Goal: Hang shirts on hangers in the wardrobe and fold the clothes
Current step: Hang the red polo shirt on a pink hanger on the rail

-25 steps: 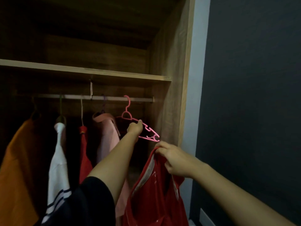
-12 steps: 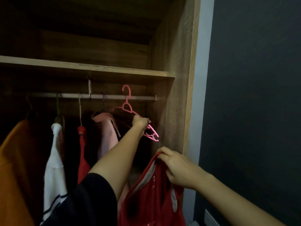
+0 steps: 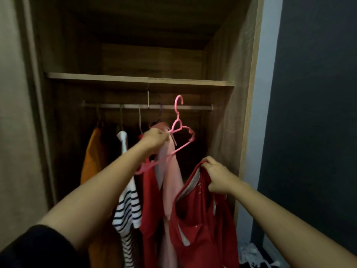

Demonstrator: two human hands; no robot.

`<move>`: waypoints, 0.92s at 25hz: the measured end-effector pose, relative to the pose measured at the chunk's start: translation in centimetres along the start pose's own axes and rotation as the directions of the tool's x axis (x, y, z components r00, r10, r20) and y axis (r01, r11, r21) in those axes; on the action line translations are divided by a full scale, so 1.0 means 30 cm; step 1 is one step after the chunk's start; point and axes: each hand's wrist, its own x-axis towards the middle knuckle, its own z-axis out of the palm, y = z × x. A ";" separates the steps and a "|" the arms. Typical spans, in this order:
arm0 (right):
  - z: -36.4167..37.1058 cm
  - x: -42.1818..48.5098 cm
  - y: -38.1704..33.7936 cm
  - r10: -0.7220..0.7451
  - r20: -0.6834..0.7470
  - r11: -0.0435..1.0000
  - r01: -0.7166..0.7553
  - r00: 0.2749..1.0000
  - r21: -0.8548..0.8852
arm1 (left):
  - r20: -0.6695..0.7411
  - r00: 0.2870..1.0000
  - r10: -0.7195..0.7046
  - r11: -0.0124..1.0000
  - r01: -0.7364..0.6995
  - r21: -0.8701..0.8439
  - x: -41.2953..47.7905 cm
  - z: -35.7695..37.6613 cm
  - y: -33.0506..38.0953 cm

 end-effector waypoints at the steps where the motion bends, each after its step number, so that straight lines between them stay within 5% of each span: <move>1: -0.003 -0.004 -0.022 0.015 0.001 1.000 -0.015 1.000 0.009 | -0.030 0.996 0.083 0.991 -0.079 0.105 -0.058 -0.084 -0.043; 4: -0.029 -0.014 -0.079 0.064 -0.010 0.994 -0.063 0.998 0.087 | -0.068 0.968 0.242 0.958 -0.227 0.176 -0.234 -0.318 -0.171; 9: -0.050 -0.031 -0.160 0.110 0.029 0.982 -0.113 0.994 0.153 | -0.055 0.982 0.182 0.976 -0.187 -0.114 -0.421 -0.584 -0.380; 15: -0.070 -0.041 -0.278 0.174 0.007 0.966 -0.172 0.985 0.195 | 0.029 0.980 0.195 0.973 -0.190 -0.128 -0.524 -0.620 -0.448; 19: -0.110 -0.055 -0.313 0.264 0.033 0.934 -0.264 0.964 0.239 | -0.027 0.968 0.251 0.915 -0.246 -0.319 -0.564 -0.646 -0.461; 23: -0.140 -0.044 -0.340 0.177 0.038 0.950 -0.181 0.983 0.256 | 0.054 0.972 0.230 0.942 -0.208 -0.265 -0.575 -0.677 -0.473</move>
